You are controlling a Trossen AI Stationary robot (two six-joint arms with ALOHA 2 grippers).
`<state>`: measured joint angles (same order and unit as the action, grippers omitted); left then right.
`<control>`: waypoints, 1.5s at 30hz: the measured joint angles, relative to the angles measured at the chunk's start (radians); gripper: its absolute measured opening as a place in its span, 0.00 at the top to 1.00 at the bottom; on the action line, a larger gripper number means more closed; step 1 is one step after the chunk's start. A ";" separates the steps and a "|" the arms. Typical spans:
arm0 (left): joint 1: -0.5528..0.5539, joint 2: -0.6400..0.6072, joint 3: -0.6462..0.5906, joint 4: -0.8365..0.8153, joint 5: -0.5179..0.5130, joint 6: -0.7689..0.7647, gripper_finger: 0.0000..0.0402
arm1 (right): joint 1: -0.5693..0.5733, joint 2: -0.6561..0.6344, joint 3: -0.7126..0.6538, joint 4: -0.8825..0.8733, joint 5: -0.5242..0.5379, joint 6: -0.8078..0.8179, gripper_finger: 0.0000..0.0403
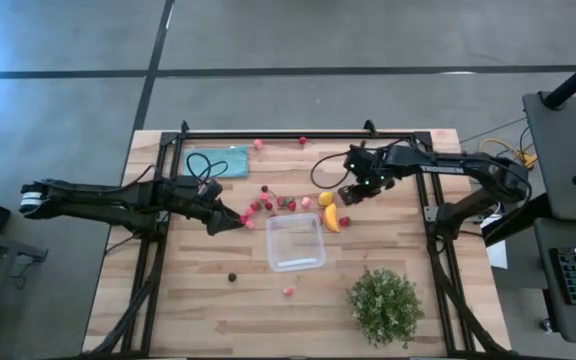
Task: Pick and placing Produce into tupperware
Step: Put the red strawberry into the transparent bin, then put the blueberry into the transparent bin
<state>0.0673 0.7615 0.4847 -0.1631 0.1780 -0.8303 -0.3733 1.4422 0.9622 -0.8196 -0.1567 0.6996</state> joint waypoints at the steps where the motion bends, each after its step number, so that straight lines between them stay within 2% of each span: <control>1: 0.000 -0.003 0.000 -0.003 0.000 0.000 0.32 | 0.027 -0.005 0.027 0.002 -0.016 -0.009 0.64; 8: -0.001 -0.015 0.000 -0.002 0.001 0.008 0.32 | 0.198 0.063 0.231 0.032 -0.038 -0.094 0.64; 12: -0.001 -0.011 0.000 -0.001 0.001 0.013 0.32 | 0.258 0.188 0.342 0.034 -0.044 -0.111 0.64; 17: -0.001 -0.001 0.000 -0.002 0.005 0.059 0.32 | 0.313 0.368 0.469 0.031 -0.120 -0.118 0.63; 23: -0.002 0.012 0.000 -0.004 0.024 0.058 0.32 | 0.387 0.499 0.611 -0.036 -0.061 -0.135 0.58; 26: -0.002 0.018 0.000 -0.003 0.037 0.051 0.32 | 0.421 0.521 0.661 -0.085 0.012 -0.150 0.51; 31: -0.005 0.022 0.000 -0.004 0.071 0.004 0.32 | 0.462 0.483 0.712 -0.157 0.203 -0.151 0.38; 38: -0.024 0.065 0.001 -0.005 0.079 0.003 0.32 | 0.527 0.283 0.734 -0.271 0.492 -0.116 0.28; 42: -0.129 0.098 0.022 -0.015 0.058 -0.003 0.33 | 0.635 0.110 0.713 -0.314 0.676 -0.044 0.26; 45: -0.263 0.138 0.063 -0.012 -0.040 0.024 0.37 | 0.742 -0.008 0.692 -0.343 0.808 0.043 0.26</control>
<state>-0.1953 0.8996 0.5472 -0.1753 0.1375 -0.8066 0.3682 1.4340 1.6538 -1.1628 0.6512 0.7421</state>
